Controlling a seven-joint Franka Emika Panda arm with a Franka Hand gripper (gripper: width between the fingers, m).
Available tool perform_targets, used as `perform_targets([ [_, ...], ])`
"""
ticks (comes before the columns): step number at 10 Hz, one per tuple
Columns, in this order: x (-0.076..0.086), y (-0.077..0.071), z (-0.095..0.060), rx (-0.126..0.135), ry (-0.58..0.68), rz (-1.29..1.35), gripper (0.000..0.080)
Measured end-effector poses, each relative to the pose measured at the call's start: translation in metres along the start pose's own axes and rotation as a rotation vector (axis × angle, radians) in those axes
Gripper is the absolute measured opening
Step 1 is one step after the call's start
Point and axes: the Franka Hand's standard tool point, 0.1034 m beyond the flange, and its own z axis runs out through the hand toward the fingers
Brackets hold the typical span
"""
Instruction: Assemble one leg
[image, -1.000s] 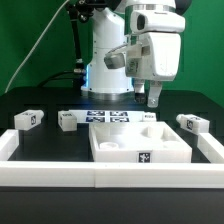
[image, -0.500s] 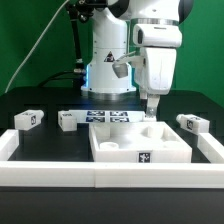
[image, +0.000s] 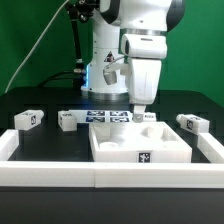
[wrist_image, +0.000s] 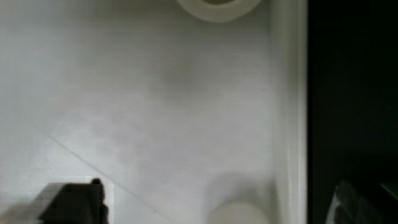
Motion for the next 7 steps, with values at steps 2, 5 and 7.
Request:
perform_targets([
  [2,-0.003,-0.010,0.018,0.036,0.004,0.008,0.0650],
  [5,-0.005,-0.017,0.028,0.059,0.006,0.015,0.0650],
  [7,-0.006,-0.017,0.029,0.058,0.007,0.018,0.0547],
])
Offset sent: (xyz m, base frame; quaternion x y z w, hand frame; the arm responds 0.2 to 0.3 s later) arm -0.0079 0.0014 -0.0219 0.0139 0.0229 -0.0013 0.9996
